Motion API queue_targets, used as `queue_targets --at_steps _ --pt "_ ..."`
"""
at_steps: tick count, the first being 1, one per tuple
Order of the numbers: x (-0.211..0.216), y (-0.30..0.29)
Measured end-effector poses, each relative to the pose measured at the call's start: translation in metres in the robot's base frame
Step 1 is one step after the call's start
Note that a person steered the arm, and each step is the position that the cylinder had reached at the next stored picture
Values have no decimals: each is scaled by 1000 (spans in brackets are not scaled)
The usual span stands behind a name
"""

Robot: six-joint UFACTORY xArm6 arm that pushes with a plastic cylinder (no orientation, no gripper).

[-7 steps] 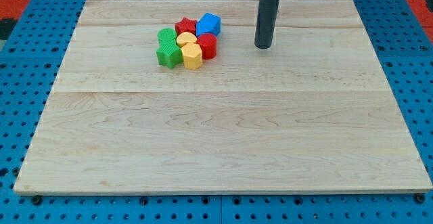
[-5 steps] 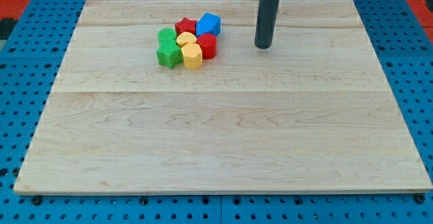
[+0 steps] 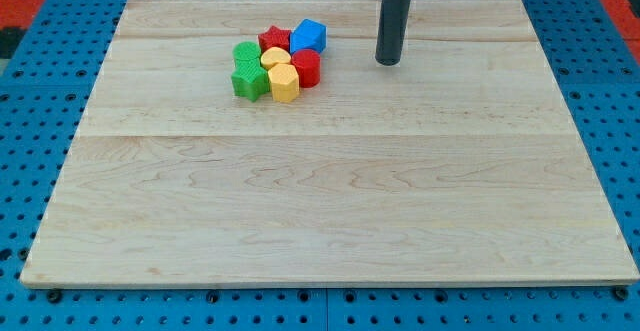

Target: Push the group of blocks bit down

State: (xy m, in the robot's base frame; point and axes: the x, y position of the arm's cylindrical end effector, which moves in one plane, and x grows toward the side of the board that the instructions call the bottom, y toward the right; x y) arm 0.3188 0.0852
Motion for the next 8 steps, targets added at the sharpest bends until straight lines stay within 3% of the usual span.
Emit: queue_targets --at_steps 1,3,5,8 --pt "2 12" --pt "-27 -48" --pt "-66 -54" --pt "-81 -183"
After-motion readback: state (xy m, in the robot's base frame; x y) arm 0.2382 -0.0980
